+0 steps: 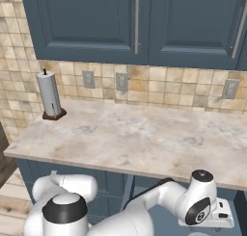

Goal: Take the pizza cutter from the drawer on the right and place it on the dining counter for cutting.

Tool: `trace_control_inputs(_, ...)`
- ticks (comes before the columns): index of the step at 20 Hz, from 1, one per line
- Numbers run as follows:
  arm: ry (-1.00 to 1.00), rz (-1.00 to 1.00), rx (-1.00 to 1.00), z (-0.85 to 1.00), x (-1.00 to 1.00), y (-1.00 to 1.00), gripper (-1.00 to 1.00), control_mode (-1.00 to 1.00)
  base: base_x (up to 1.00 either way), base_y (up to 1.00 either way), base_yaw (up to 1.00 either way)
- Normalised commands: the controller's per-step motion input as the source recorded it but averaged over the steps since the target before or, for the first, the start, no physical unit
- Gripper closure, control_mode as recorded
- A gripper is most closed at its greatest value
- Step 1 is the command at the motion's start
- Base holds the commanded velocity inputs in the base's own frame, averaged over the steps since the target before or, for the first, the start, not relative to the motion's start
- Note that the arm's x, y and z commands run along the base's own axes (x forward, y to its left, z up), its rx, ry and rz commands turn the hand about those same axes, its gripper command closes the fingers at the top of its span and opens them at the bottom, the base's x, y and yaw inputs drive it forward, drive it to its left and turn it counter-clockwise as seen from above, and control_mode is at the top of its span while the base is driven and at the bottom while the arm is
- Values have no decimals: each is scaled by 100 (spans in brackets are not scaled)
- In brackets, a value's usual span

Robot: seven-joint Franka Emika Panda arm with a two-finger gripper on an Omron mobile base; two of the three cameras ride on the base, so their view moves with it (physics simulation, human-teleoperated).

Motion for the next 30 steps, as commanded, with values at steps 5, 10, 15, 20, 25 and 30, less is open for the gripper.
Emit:
trace_control_inputs(5,2,0,1,-3,0,-15,-100,-100,0,0,0)
trace_control_inputs(10,8,0,4,-15,2,0,-100,-100,0,0,0)
trace_control_inputs(15,3,0,5,-18,3,0,-100,-100,0,0,0)
trace_control_inputs(20,0,0,8,-12,2,0,-100,-100,0,0,0)
trace_control_inputs(25,0,0,12,-17,0,0,-100,-100,0,0,0)
trace_control_inputs(30,0,0,1,-20,1,0,-100,-100,0,0,0)
